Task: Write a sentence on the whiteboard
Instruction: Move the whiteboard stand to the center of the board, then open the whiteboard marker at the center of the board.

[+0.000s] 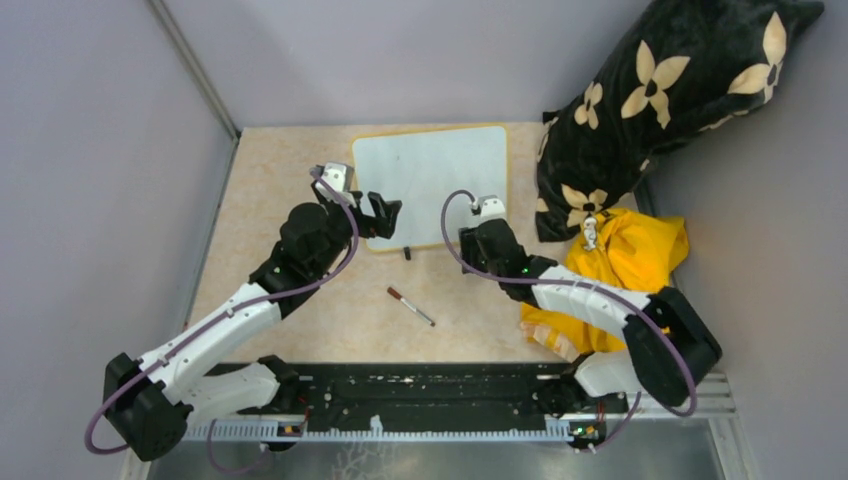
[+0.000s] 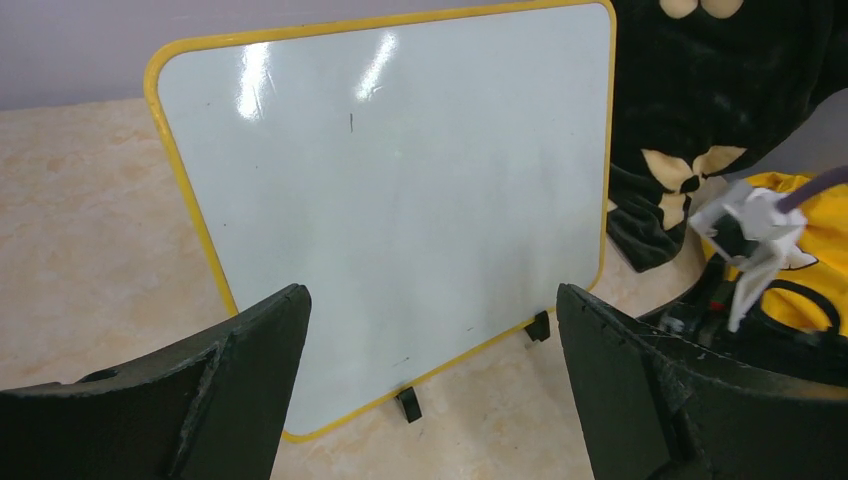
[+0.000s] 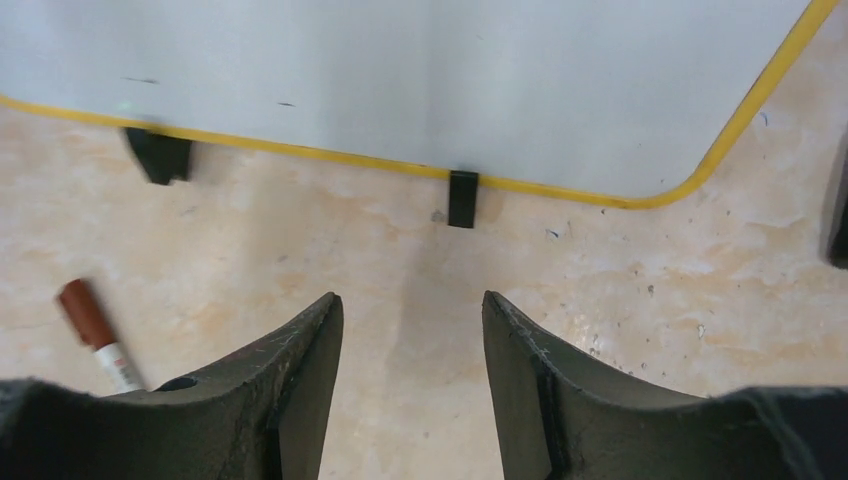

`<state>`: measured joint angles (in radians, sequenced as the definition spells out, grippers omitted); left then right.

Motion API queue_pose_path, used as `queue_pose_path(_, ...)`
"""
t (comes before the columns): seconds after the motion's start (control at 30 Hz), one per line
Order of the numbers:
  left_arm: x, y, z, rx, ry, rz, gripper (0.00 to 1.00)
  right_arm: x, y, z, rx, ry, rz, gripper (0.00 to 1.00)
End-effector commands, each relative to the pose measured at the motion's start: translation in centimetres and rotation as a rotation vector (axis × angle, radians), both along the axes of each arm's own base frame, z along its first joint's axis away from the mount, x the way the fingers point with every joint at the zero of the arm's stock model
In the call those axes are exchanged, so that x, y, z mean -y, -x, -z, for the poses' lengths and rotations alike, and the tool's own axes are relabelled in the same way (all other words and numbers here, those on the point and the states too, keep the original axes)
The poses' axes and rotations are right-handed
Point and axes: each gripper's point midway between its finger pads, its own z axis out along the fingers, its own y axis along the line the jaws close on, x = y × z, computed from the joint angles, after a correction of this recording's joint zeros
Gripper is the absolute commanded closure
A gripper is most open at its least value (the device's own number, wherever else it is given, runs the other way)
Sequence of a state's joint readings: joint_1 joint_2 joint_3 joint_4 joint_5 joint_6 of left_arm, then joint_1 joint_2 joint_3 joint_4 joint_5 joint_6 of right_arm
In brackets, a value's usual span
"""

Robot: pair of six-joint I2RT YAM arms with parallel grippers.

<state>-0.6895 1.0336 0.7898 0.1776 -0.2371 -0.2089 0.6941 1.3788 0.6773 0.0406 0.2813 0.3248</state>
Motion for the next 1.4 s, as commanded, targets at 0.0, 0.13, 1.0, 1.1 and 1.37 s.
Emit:
queue_pose_path(0.0, 0.3, 0.5, -1.3, 0.036, 0.033, 0.026, 0.01, -2.1, 1.9, -5.2, 0.098, -0.075, -0.105, 0.46)
queue_pose_path(0.13, -0.1, 0.6, -1.7, 0.05, 0.039, 0.01, 0.01, -5.4, 4.6, -6.7, 0.124, -0.102, -0.243, 0.45)
queue_pose_path(1.0, -5.8, 0.8, -3.4, 0.101, 0.143, -0.252, 0.01, -17.0, 9.5, 0.6, -0.084, -0.014, -0.558, 0.5)
queue_pose_path(1.1, -5.8, 0.7, -3.4, 0.099, 0.141, -0.252, 0.01, -16.5, 9.5, 1.8, -0.115, 0.04, -0.545, 0.51)
queue_pose_path(1.37, -5.5, 0.8, -3.4, 0.1, 0.138, -0.239, 0.01, -16.0, 10.1, 4.0, -0.174, 0.12, -0.561, 0.59)
